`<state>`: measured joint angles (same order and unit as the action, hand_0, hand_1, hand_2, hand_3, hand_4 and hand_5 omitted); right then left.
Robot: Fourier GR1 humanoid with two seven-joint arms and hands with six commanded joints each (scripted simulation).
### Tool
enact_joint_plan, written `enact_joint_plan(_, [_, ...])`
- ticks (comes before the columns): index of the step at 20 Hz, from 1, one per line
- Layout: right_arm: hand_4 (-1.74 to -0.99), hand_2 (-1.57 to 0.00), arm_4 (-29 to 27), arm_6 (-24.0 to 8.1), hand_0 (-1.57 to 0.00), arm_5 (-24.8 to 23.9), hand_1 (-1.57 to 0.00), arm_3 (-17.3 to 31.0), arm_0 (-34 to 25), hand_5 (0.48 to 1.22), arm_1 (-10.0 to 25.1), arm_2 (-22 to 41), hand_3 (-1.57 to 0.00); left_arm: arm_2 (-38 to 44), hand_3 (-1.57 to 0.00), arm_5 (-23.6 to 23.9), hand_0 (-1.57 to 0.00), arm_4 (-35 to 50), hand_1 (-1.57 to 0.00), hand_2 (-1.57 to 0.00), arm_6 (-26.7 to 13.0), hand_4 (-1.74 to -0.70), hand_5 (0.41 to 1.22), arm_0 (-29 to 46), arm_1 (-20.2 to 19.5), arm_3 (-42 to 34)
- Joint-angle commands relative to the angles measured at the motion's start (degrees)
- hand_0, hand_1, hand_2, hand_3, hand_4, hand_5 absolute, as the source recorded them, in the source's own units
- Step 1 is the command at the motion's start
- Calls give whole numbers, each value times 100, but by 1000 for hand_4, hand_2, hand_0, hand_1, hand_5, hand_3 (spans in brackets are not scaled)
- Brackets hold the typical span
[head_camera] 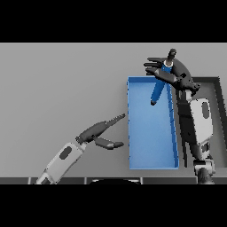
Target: Pick up the blue pipe and place it into the blue bin.
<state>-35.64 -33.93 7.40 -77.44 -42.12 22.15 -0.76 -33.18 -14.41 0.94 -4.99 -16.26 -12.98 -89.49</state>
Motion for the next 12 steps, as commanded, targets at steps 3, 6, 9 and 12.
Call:
enact_joint_plan(3, [-1741, -1571, 60, -101, -1571, -267, -1571, 32, 504, 1120, 79, 367, -1571, -1, 1, -19, 1, -42, 1, 1, 210, -883, 464, 8, -20, 69])
enact_joint_plan(6, [-1655, -1571, -297, -101, -1571, -473, -1571, 189, 847, 1124, 469, 1032, -1571, -43, 1, 60, 1, -71, 1, 1, 104, -882, 464, 60, 46, 11])
enact_joint_plan(9, [-1599, -1571, -563, -100, -1571, -658, -1571, 387, 1041, 1110, 824, 1813, -1330, -25, 1, 41, 1, -42, 1, 1, 72, -885, 457, 43, 16, -29])
enact_joint_plan(12, [-1455, -891, -1507, -101, -1045, -1177, -933, 926, 763, 1164, 1299, 2935, -718, -31, 1, 45, 1, -21, 1, 1, -57, -885, 454, 3, 52, -53])
